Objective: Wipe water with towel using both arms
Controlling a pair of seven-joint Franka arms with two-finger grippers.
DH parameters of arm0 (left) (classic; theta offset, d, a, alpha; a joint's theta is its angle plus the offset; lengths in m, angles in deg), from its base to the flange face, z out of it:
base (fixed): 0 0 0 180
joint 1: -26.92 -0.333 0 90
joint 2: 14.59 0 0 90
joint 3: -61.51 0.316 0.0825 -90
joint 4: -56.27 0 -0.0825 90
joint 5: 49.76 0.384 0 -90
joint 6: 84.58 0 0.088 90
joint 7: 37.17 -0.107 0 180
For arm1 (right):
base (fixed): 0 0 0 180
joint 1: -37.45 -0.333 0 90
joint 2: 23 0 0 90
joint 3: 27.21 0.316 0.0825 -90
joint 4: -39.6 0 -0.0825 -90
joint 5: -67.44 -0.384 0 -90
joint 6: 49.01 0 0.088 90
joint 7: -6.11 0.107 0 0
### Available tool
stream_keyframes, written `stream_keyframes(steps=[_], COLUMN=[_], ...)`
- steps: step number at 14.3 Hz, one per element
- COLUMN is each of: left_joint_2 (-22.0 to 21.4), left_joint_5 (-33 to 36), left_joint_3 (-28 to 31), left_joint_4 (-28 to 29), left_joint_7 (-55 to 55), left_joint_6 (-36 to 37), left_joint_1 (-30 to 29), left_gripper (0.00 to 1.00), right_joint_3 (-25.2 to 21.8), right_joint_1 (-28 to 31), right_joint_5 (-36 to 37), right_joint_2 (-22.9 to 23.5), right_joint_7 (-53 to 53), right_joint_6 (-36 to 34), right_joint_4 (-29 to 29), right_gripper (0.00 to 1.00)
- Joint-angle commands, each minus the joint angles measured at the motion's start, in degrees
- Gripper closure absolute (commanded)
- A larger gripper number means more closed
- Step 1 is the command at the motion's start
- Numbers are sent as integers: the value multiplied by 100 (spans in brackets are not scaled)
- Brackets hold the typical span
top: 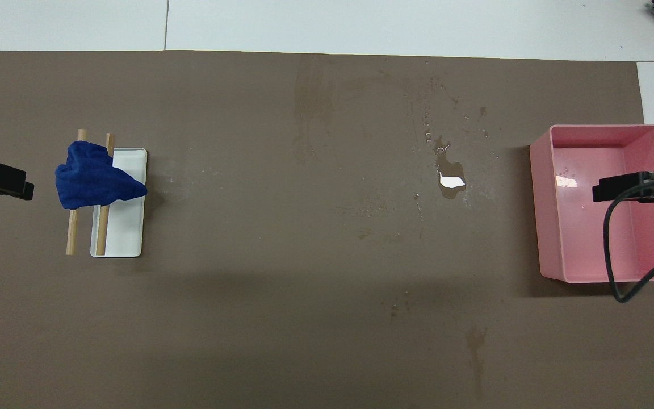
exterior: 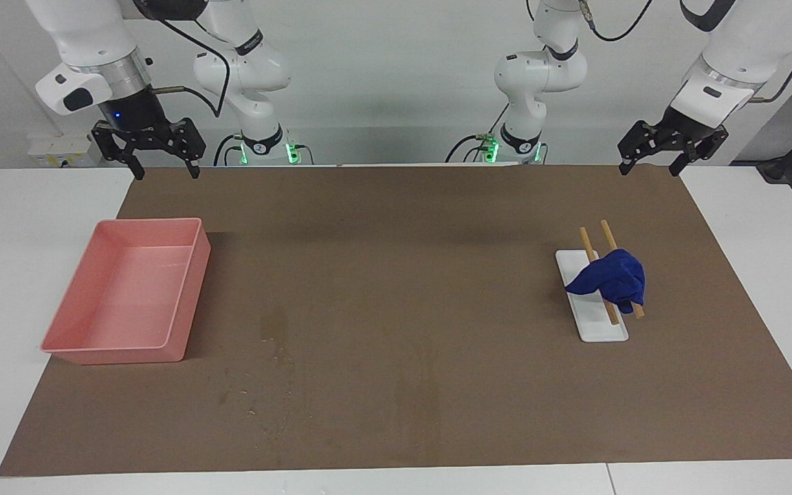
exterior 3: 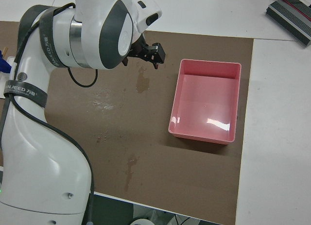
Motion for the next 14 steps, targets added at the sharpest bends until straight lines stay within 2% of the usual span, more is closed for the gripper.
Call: stream_keyframes(steps=[1,4,6,8,11,14], left_joint_2=[-90,-125,-370,-345,198,674], left_joint_5=[97,89,115,193,1132,1249], left_joint_3=[29,38,47,47,29,38], left_joint_4=[5,128,828,1392,1737,1798], left_joint_7=[-9,44,149,446,2025,2320], left_joint_6=[43,-105,-1102,-1931,-2925,-3533], left_joint_1=[56,64,73,82,310,284], left_gripper=[0,0,0,0,0,0], right_joint_3=[-6,-6,-6,-6,-15,-6], right_joint_1=[3,12,12,12,64,47], right_joint_5=[-25,-25,-25,-25,-25,-42], right_joint_2=[-93,-93,-93,-93,-93,-128], right_joint_7=[-113,-113,-113,-113,-113,-139], right_joint_6=[-58,-66,-66,-66,-84,-145], right_joint_4=[69,78,78,78,78,96], right_gripper=[0,0,0,0,0,0])
